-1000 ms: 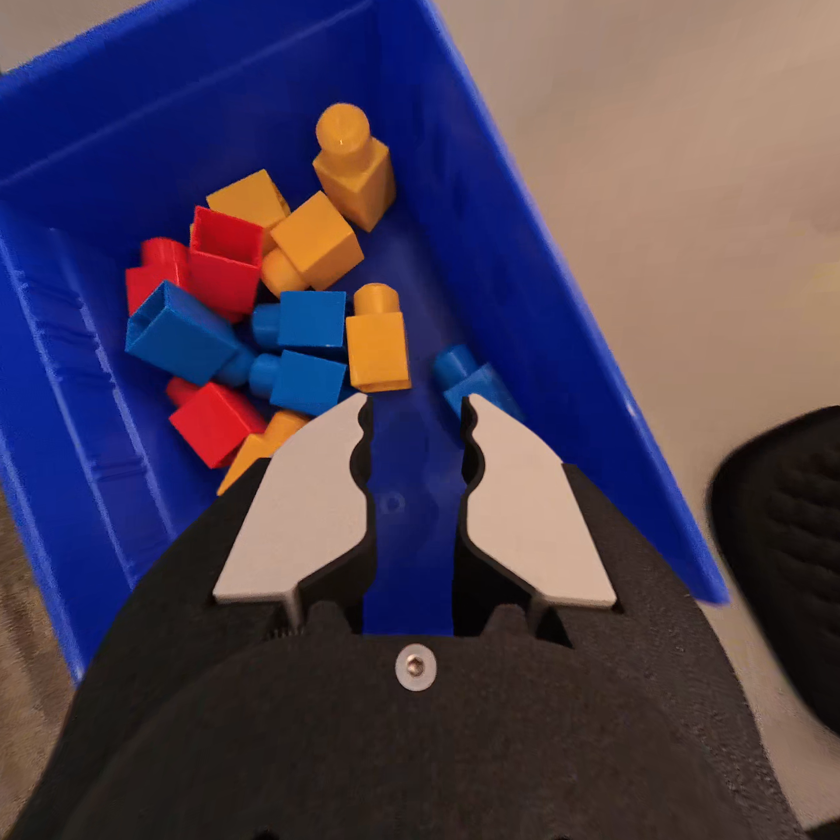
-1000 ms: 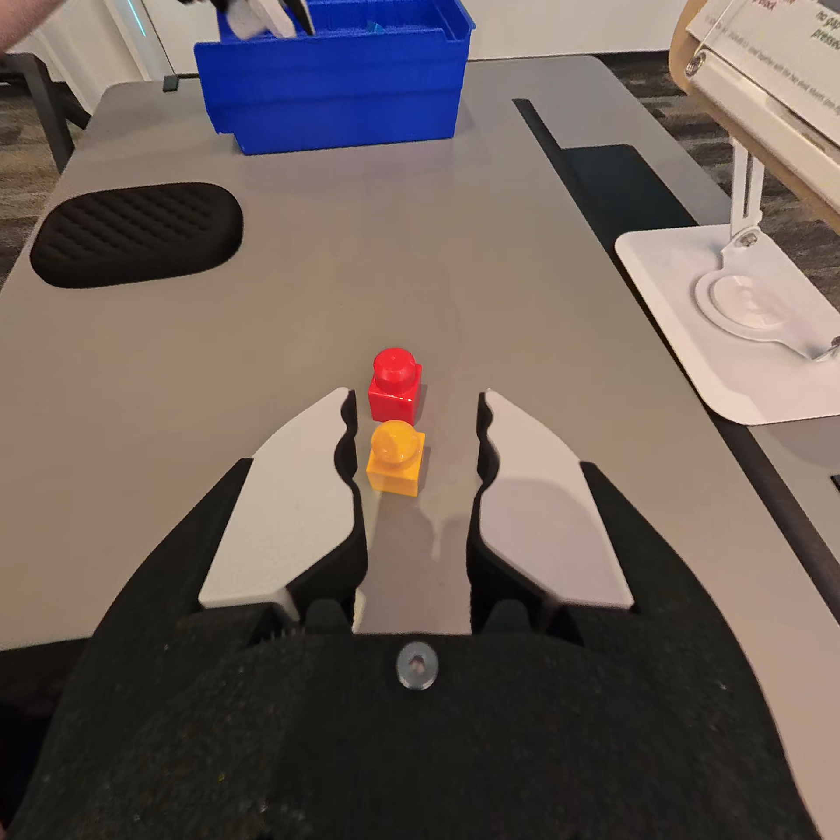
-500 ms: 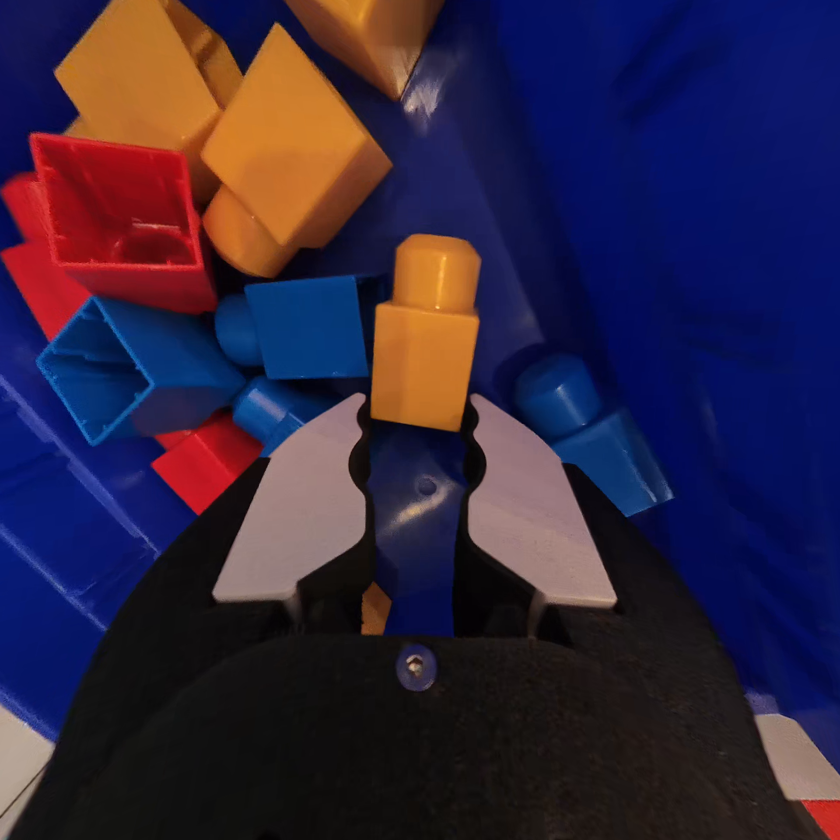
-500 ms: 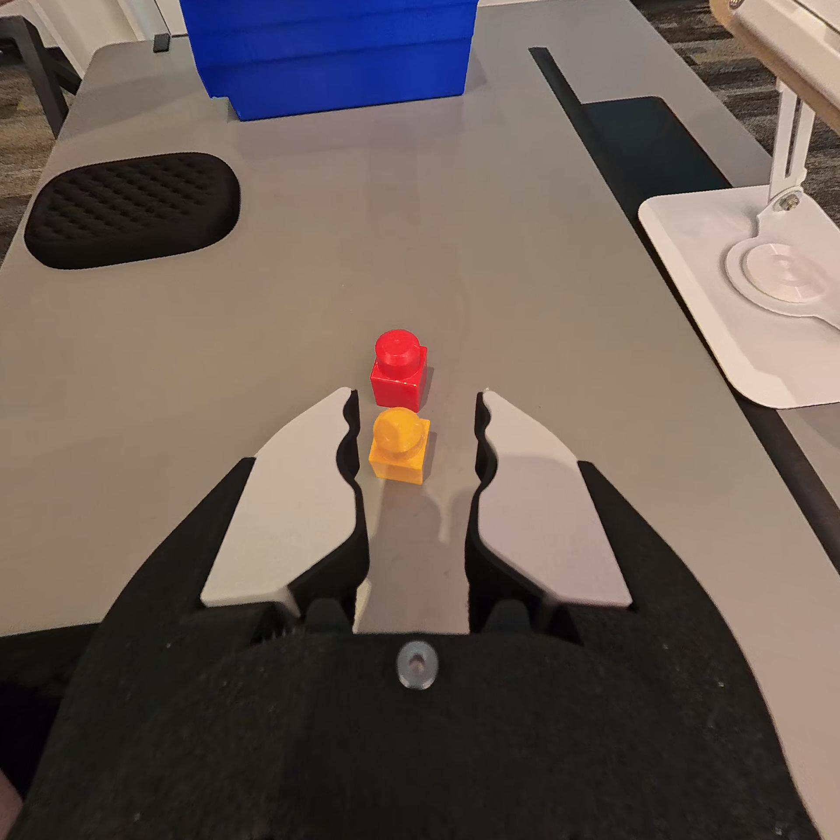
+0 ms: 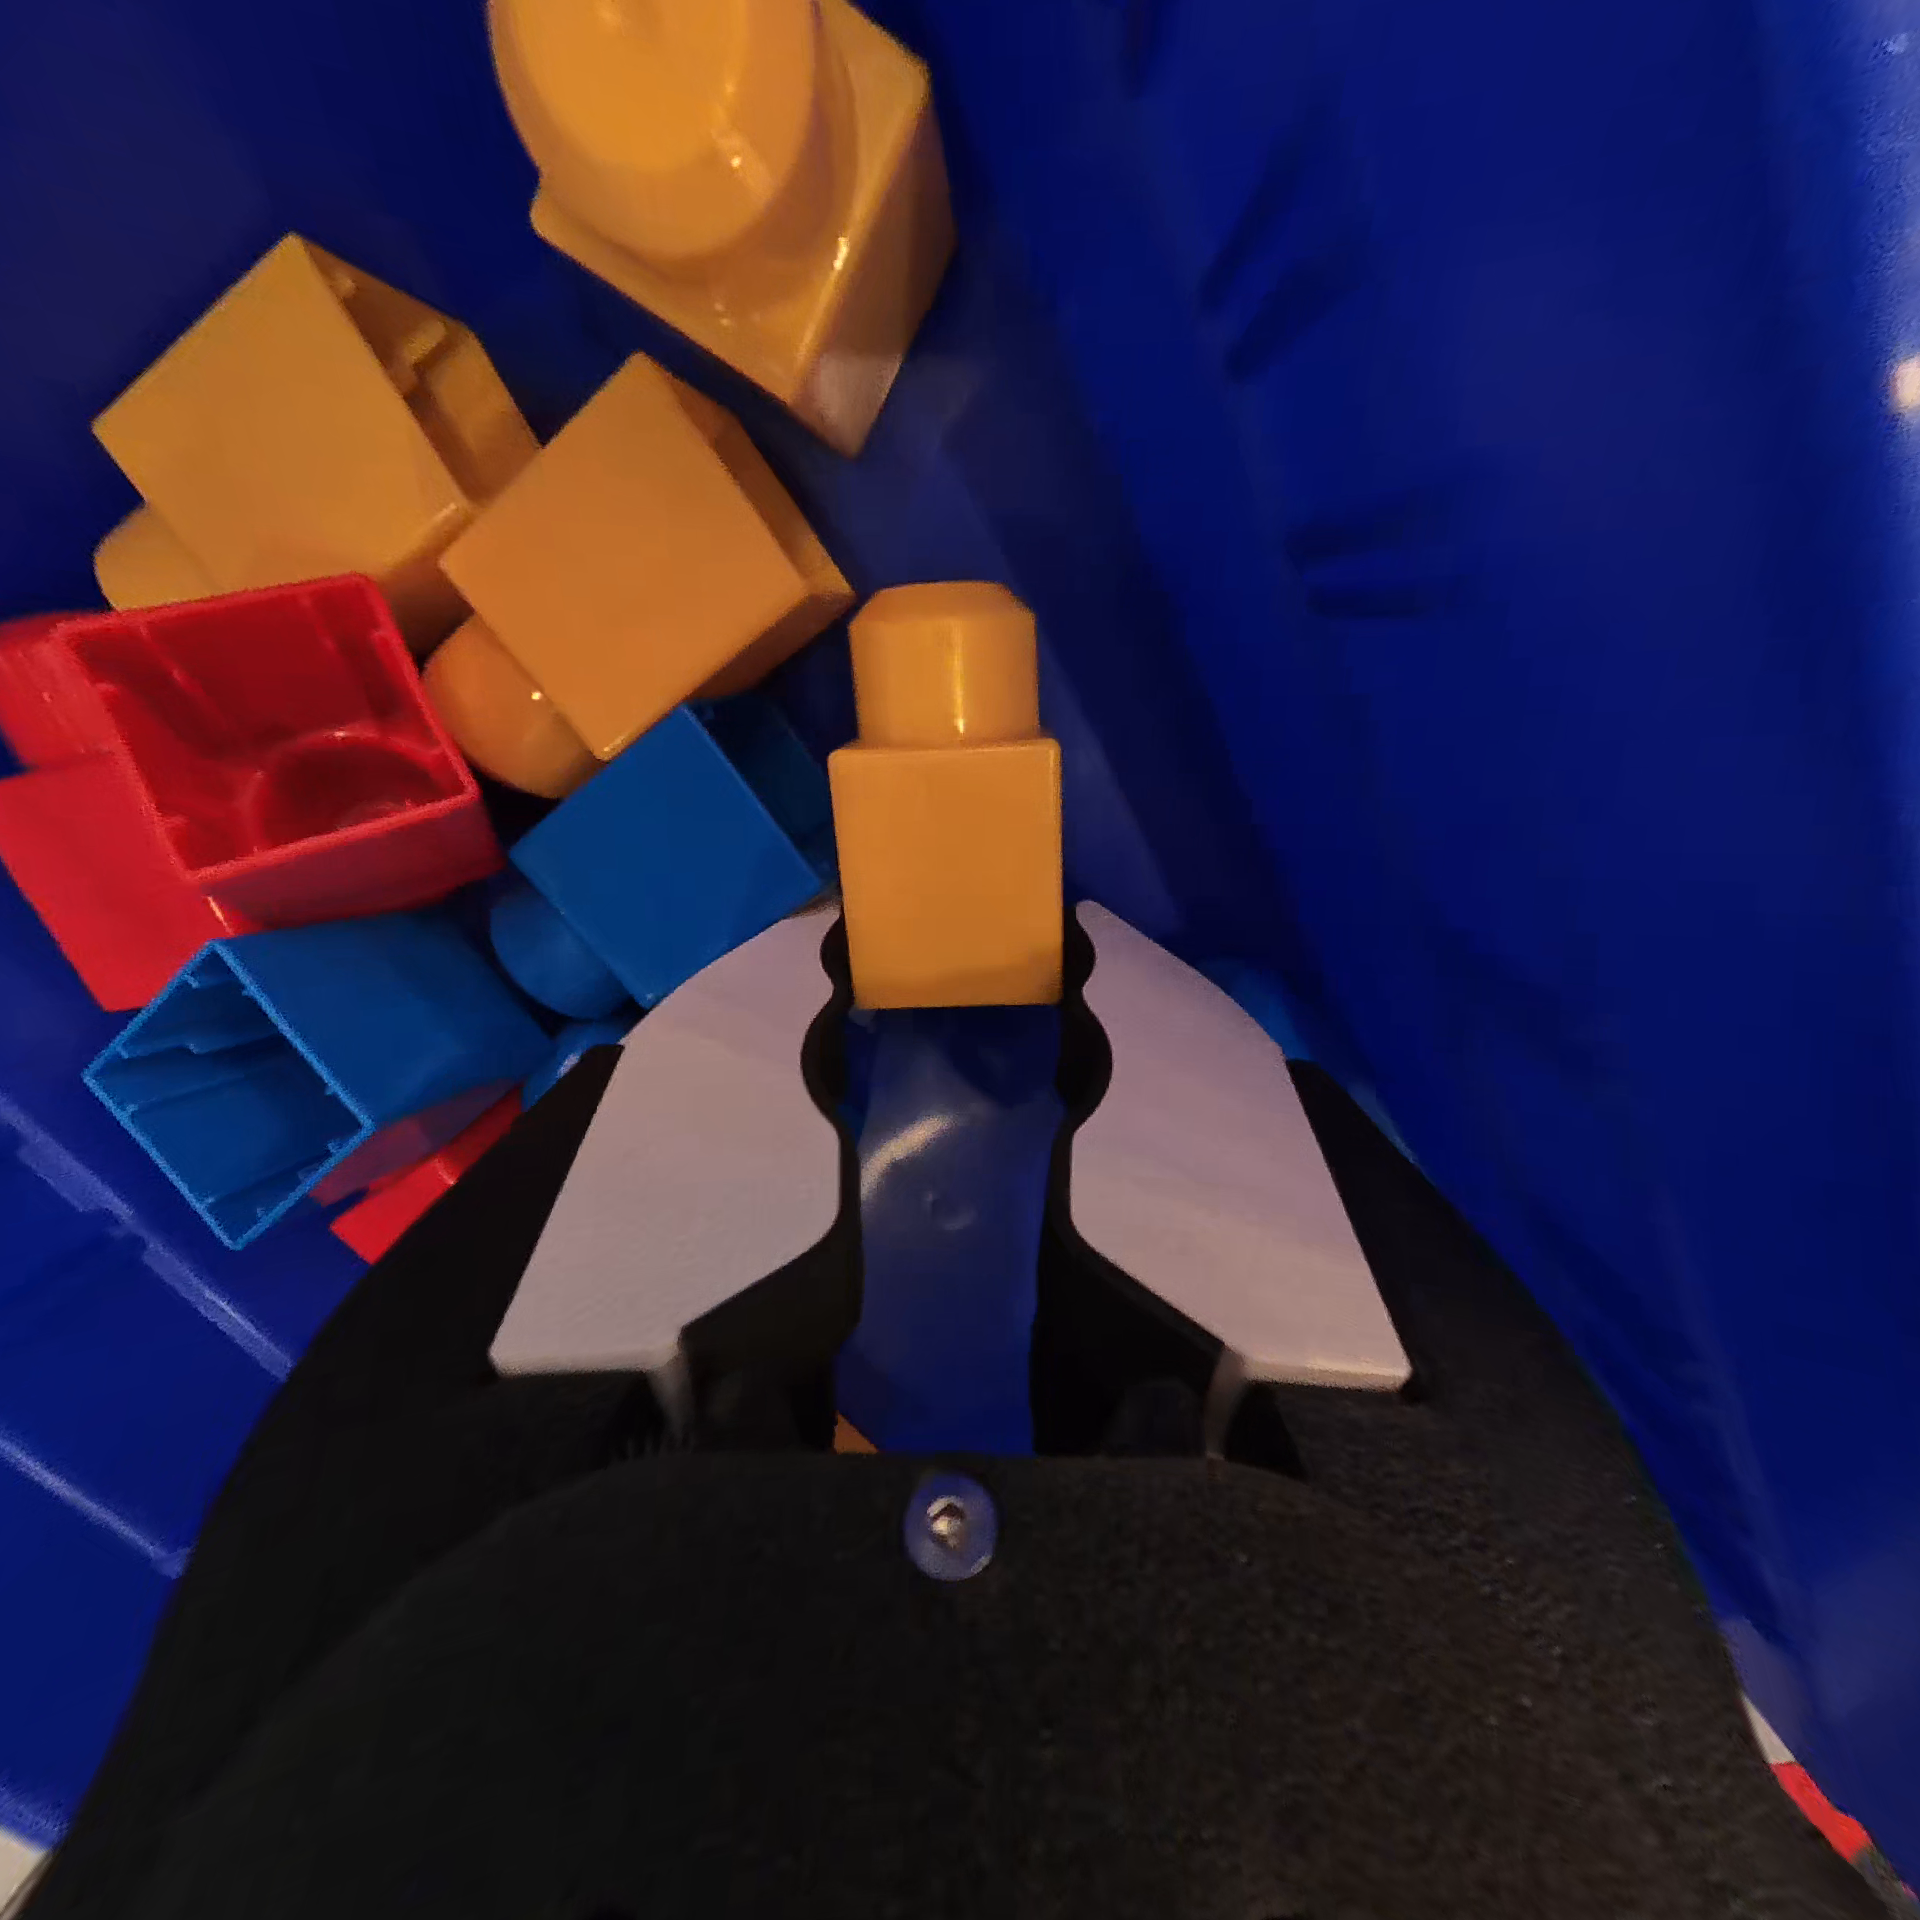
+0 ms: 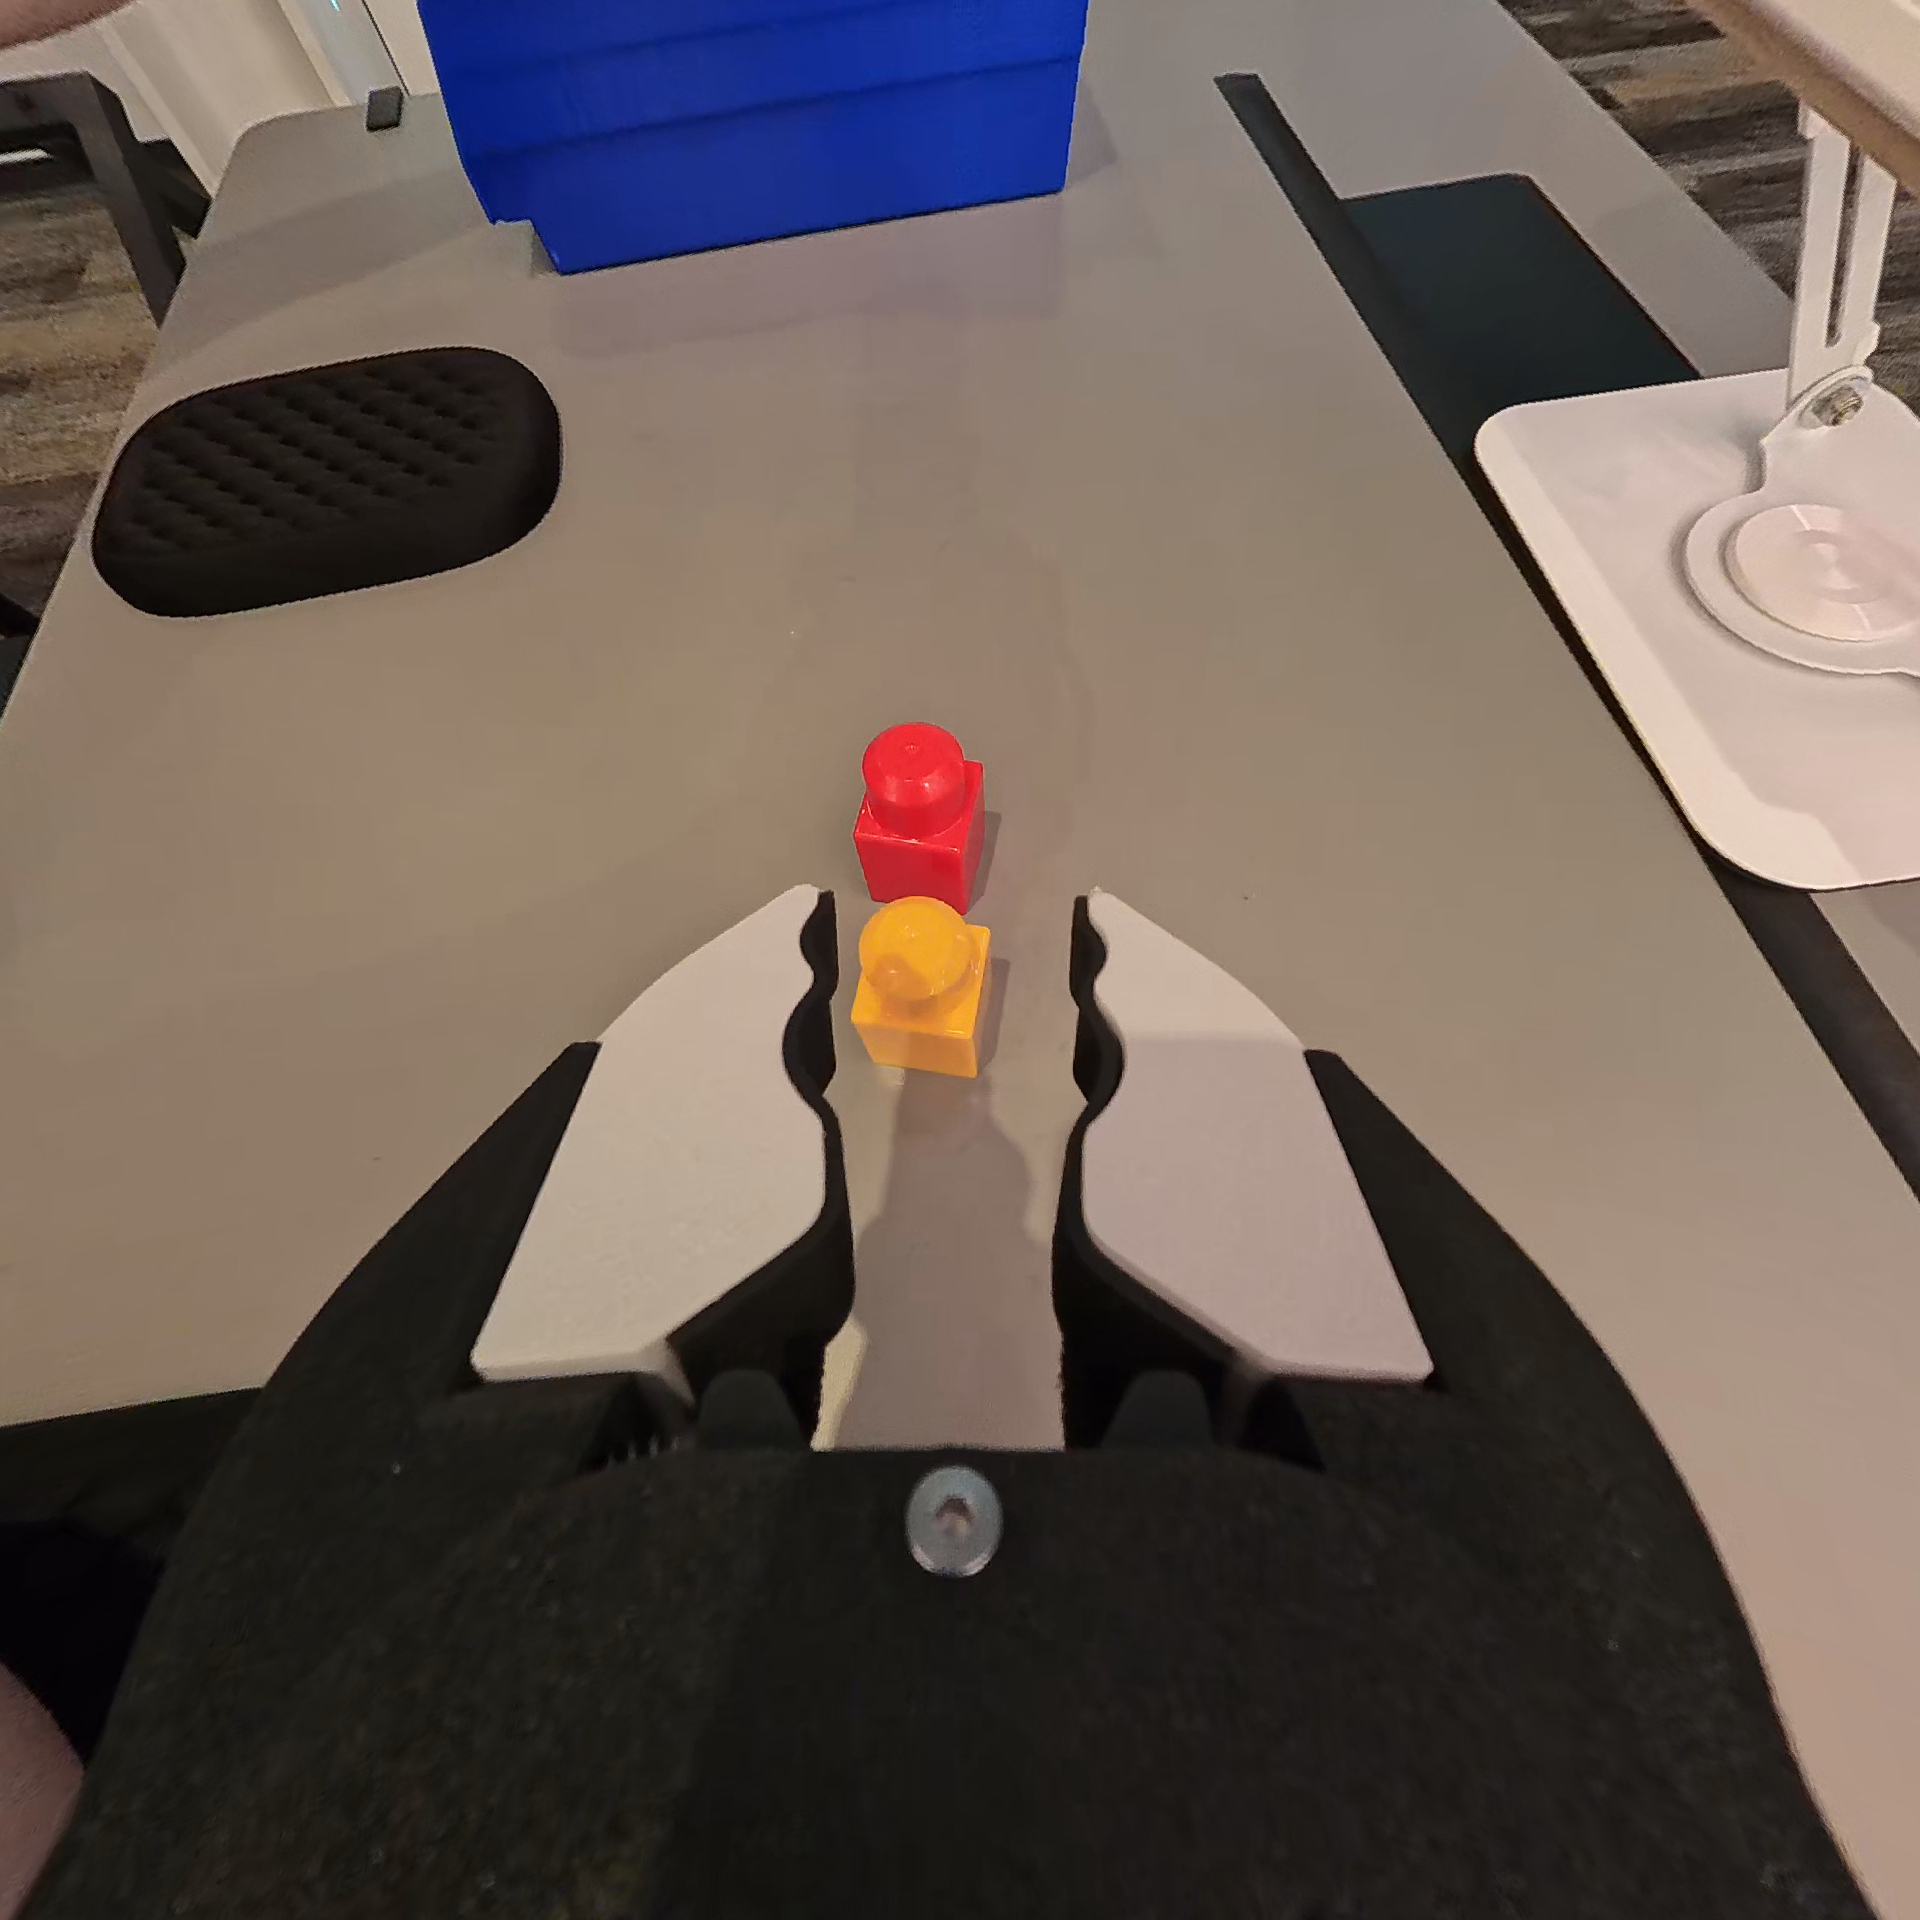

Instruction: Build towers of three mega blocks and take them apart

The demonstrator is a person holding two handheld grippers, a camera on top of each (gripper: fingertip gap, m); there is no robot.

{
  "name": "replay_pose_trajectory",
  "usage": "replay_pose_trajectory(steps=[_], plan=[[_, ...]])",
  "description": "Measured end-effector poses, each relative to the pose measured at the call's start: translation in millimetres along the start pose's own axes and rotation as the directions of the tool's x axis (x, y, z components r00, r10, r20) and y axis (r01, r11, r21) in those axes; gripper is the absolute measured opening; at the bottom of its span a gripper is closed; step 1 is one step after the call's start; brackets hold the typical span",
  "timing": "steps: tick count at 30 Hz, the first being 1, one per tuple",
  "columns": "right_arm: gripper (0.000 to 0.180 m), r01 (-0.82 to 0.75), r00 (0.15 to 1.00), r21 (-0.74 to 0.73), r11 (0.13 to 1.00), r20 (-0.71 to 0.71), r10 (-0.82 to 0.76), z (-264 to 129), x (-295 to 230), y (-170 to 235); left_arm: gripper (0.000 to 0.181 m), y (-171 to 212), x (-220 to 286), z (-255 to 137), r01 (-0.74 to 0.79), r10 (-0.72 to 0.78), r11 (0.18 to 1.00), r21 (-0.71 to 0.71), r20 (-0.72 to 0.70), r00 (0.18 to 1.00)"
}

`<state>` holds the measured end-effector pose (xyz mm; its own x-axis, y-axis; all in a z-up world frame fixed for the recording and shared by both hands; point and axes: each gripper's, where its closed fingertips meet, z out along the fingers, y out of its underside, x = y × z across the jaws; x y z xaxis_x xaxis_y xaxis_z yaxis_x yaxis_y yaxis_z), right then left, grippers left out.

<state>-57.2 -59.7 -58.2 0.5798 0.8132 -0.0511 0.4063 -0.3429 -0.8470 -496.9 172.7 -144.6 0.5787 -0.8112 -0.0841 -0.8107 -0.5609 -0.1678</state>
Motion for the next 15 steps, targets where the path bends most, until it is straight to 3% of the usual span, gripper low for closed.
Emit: replay_pose_trajectory(steps=[4, 9, 12, 15], plan=[[0.042, -0.001, 1.000, 0.016, 1.000, 0.006, 0.001, -2, 0, -3, 0.037, -1, -3, -14, 0.069, -0.064, 0.991, 0.115, -0.042, 0.997], [0.042, 0.029, 0.999, 0.051, 0.998, 0.013, -0.030, -3, -5, -16, 0.037, -7, 0, -80, 0.086, -0.065, 0.910, 0.404, -0.065, 0.996], [0.042, 0.008, 1.000, 0.069, 0.998, 0.018, -0.009, -4, -2, -15, 0.037, -29, 25, -144, 0.093, -0.015, 0.754, 0.650, -0.125, 0.992], [0.042, -0.094, 0.994, 0.030, 0.995, 0.066, 0.092, -7, -5, 0, 0.037, -53, 70, -213, 0.094, 0.106, 0.509, 0.856, -0.171, 0.979]])
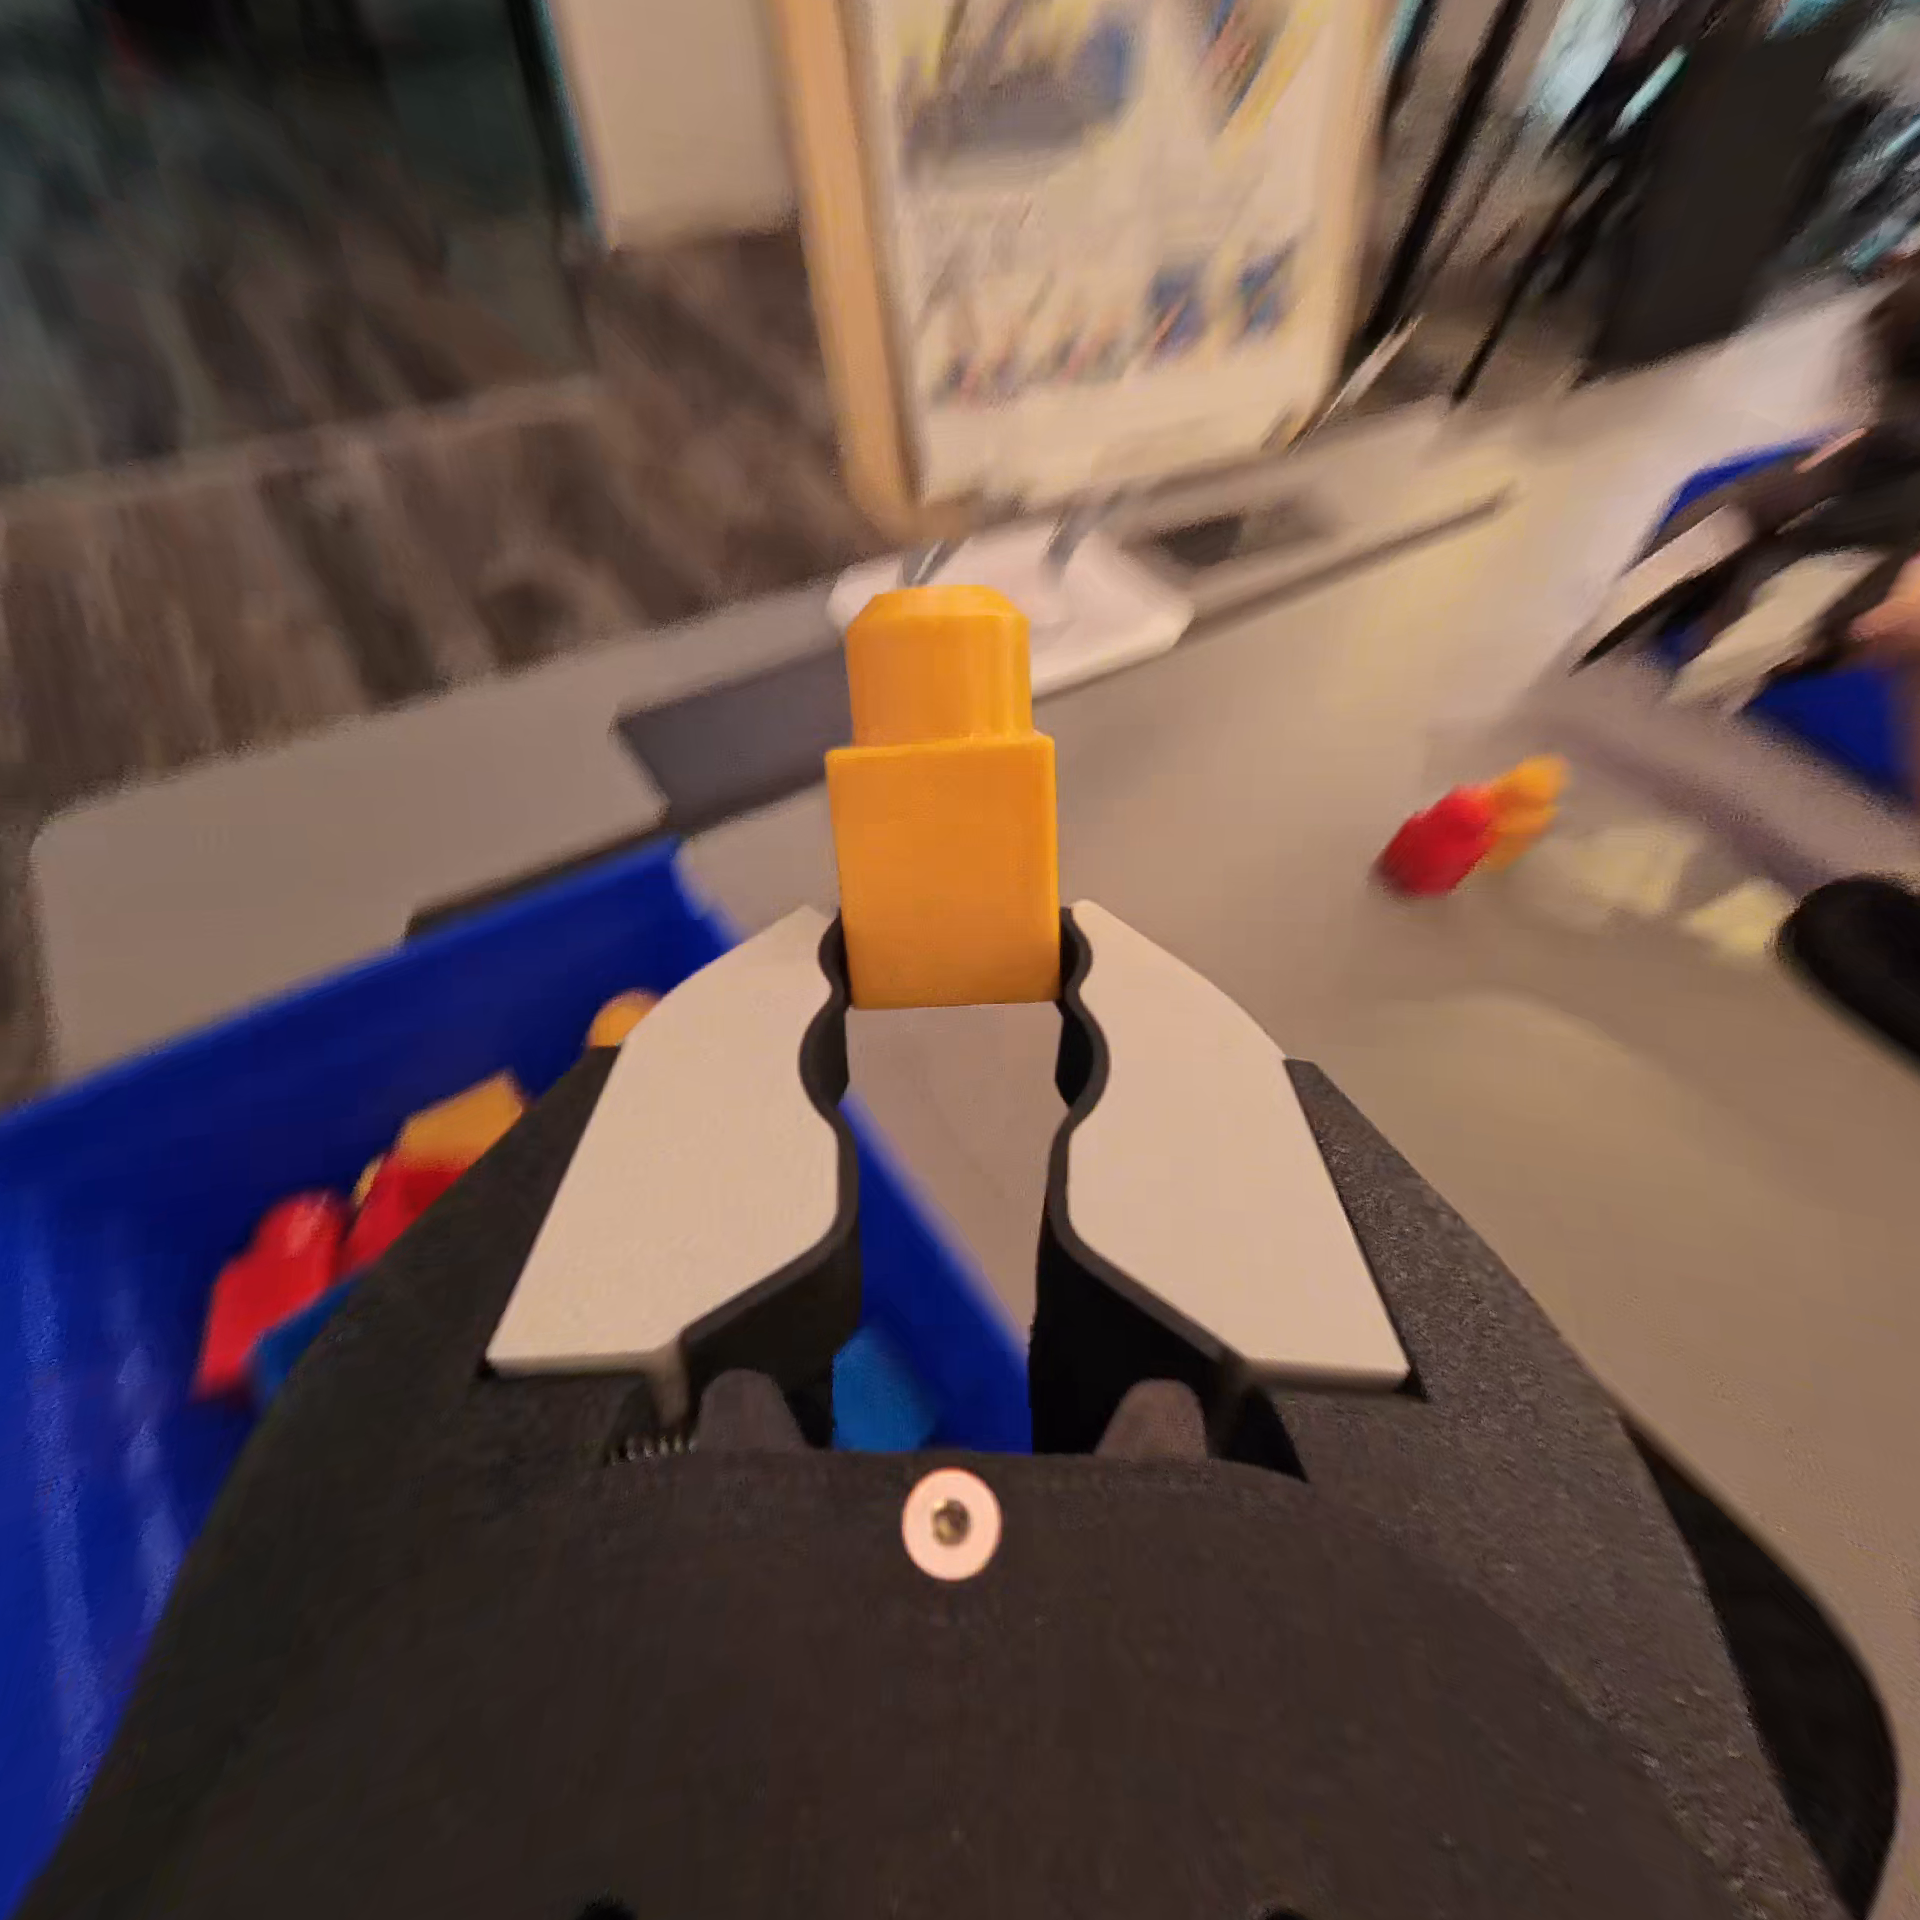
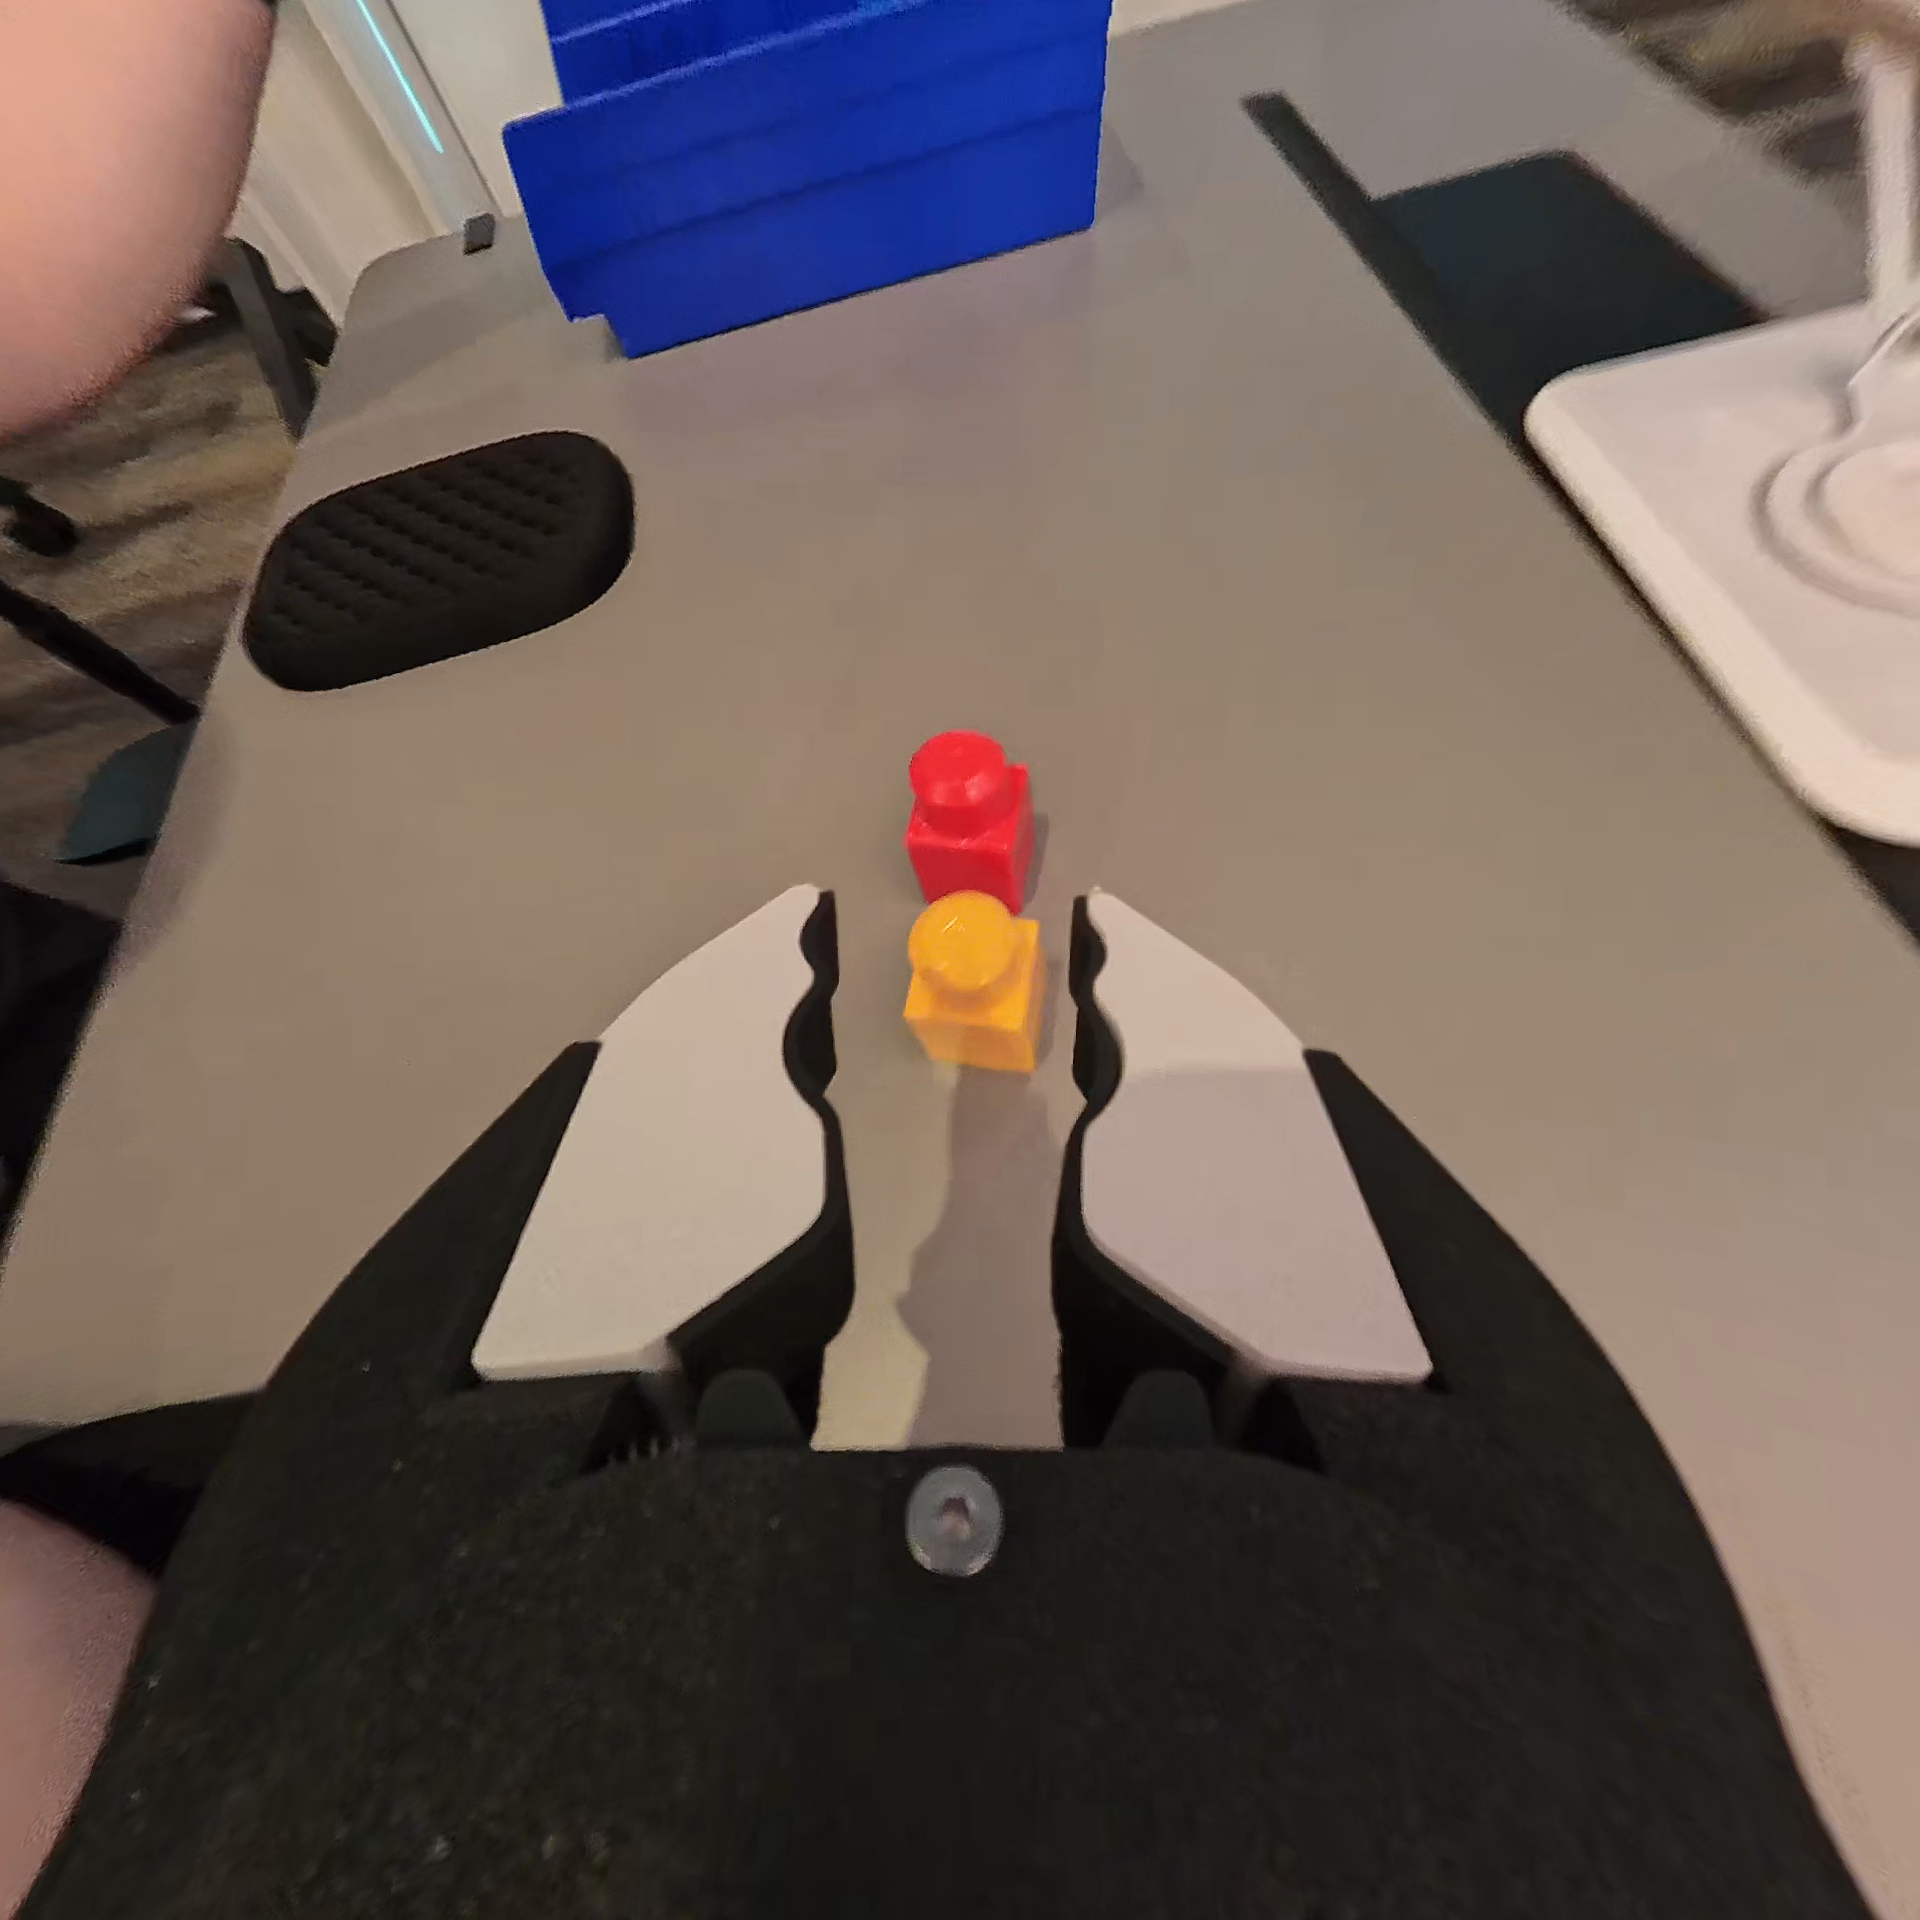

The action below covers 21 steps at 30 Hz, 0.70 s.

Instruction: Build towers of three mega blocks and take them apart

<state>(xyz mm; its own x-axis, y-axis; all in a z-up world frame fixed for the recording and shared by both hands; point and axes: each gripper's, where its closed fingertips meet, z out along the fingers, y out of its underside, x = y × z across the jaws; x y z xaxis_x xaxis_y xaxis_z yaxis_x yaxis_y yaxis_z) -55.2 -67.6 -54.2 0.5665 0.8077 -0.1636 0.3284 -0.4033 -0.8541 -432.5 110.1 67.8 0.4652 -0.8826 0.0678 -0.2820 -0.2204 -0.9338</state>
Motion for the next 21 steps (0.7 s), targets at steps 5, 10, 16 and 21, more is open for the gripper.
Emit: replay_pose_trajectory(steps=[5, 10, 16, 21], plan=[[0.046, -0.057, 0.998, -0.005, 0.998, 0.003, 0.057, -8, -3, 10, 0.037, -77, 95, 4, -0.008, 0.099, 0.914, 0.407, -0.205, 0.974], [0.054, -0.001, 1.000, -0.068, 0.998, 0.025, 0.003, 11, -13, 16, 0.037, -104, 161, 51, 0.031, 0.153, 0.902, 0.431, -0.386, 0.910], [0.056, -0.015, 1.000, -0.273, 0.962, 0.020, 0.021, 43, -6, 45, 0.036, -131, 199, 90, 0.097, 0.176, 0.870, 0.484, -0.488, 0.855], [0.052, -0.012, 1.000, -0.369, 0.930, 0.006, 0.015, 58, 0, 61, 0.036, -119, 211, 115, 0.146, 0.150, 0.890, 0.432, -0.580, 0.801]])
